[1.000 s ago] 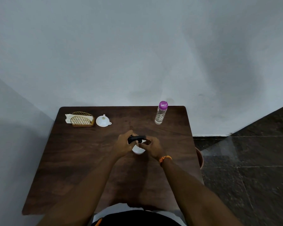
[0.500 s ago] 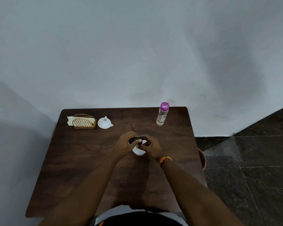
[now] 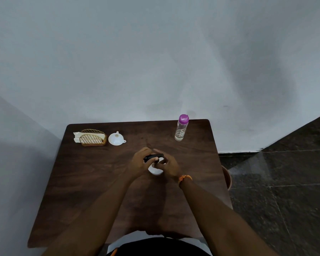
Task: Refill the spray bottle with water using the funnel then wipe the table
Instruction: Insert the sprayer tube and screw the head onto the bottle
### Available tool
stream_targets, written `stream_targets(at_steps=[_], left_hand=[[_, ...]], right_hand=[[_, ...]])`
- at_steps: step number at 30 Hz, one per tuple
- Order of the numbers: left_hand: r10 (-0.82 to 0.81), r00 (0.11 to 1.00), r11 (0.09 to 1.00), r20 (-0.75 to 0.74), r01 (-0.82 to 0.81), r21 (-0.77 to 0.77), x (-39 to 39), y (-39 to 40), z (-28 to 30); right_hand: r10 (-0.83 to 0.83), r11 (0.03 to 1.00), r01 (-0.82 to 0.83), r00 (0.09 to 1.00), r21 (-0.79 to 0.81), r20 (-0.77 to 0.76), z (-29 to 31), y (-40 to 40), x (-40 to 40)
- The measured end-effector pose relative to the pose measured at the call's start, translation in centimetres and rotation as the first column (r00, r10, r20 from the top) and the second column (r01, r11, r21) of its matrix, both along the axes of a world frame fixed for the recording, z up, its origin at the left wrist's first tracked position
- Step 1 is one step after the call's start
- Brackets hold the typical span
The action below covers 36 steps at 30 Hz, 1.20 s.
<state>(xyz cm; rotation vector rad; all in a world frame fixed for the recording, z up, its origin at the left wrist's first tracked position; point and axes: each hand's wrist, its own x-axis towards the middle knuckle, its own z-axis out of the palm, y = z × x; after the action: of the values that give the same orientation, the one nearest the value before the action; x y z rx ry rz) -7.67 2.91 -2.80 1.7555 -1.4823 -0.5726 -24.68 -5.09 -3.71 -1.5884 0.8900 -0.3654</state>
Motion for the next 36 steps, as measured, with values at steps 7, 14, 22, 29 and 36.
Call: stream_targets(at_steps=[7,14,22,29,36], left_hand=[[0.014,1.000,1.000,-0.007,-0.014,-0.011,-0.4,0.1,0.2],[0.033,0.999,0.999,-0.003,-0.033,0.000,-0.3,0.3,0.3],[0.055,0.998,0.998,-0.012,-0.055,-0.005,-0.6,0.4,0.0],[0.038,0.999,0.999,0.009,-0.038,-0.011,-0.3,0.5,0.2],[0.025,1.000,0.999,-0.008,-0.025,0.031,-0.2,0.7,0.0]], right_hand=[[-0.057,0.998,0.057,0.998,-0.010,-0.011,0.6,-0.1,0.2],[-0.017,1.000,0.017,0.999,0.012,0.040,0.0,0.6,0.1],[-0.110,0.992,0.110,0.994,-0.058,0.006,-0.1,0.5,1.2],[-0.002,1.000,0.002,0.999,-0.015,0.042,-1.1,0.1,-0.1],[-0.052,0.999,0.052,0.999,-0.003,0.013,-0.6,0.1,0.7]])
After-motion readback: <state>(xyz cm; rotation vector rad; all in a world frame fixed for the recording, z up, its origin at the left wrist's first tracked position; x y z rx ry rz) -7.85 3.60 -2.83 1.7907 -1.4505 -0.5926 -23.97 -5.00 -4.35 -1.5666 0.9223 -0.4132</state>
